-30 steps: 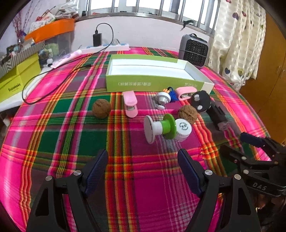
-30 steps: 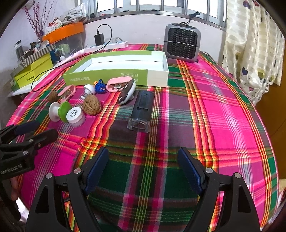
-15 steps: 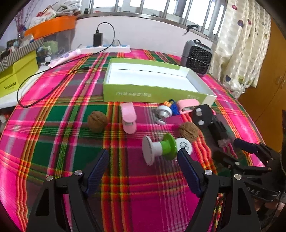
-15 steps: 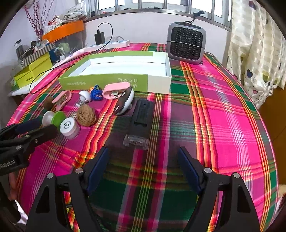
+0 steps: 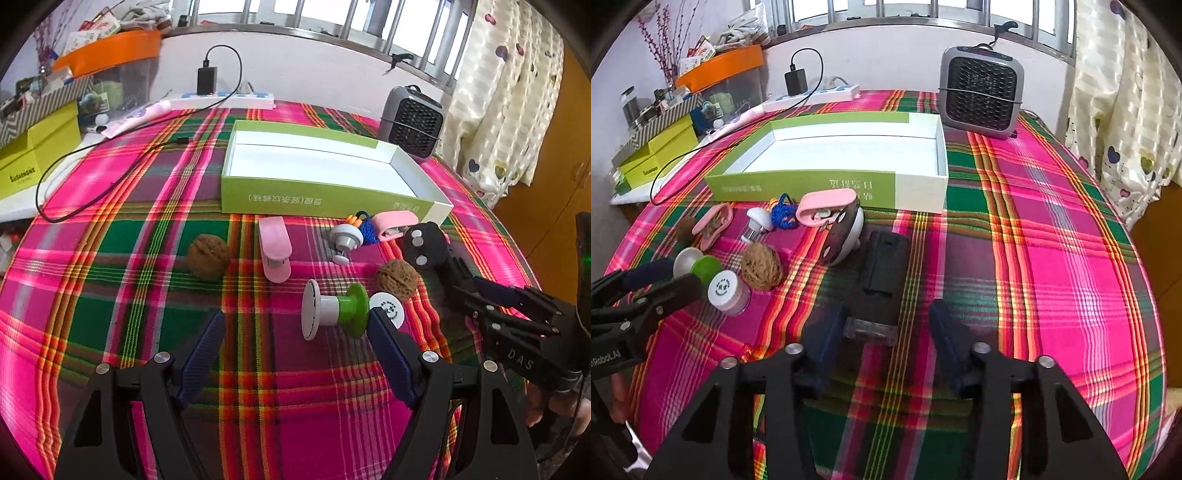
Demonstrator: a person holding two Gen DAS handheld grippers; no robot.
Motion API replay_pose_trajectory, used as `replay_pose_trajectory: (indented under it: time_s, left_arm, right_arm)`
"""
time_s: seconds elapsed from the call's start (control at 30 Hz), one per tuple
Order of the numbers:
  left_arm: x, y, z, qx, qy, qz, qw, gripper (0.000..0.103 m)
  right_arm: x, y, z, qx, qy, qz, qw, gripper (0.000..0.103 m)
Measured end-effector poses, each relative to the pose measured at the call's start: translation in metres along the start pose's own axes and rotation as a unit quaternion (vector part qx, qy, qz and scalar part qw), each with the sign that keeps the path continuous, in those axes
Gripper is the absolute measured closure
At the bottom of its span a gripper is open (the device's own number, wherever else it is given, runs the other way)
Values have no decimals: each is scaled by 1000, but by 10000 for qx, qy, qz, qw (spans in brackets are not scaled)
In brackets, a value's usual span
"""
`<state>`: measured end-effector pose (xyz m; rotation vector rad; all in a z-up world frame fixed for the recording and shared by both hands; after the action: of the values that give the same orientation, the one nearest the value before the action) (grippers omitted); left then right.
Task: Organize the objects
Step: 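Grasp the black device with the right tool while the left grasps the spool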
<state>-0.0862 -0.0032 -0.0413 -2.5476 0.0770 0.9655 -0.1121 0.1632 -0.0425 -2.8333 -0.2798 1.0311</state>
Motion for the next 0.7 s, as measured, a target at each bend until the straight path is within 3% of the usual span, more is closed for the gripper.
replay_pose_trajectory:
  time_s: [0.07,0.13,0.47,0.7]
  left_arm:
    - [0,0,0,-27,-16,19,10000,24]
    - [-1,1,1,-35,-20,32,10000,24]
    - [-8,2,5,-85,-13,164,9998,25]
    - [-12,0,15,-44,103,264,9996,37]
  right_arm:
    - [0,-1,0,7,-7,0,10000,62]
    - [0,-2,0,-17,-8,14,10000,73]
    - [5,-9,-3,22,13,15,10000,74]
    - [4,-11,-2,46,34,17,10000,74]
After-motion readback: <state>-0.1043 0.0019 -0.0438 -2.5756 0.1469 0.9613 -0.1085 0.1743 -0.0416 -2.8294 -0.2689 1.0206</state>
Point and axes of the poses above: each gripper's, at about its wrist camera, not at the fingertips, and z roughly the way its jaws point, y to its left, x to its underside, the point moved 7 cm from there along z, roughly the way its jaws point, and after that the axes turned 14 degrees about x, right-handed, at the moved point
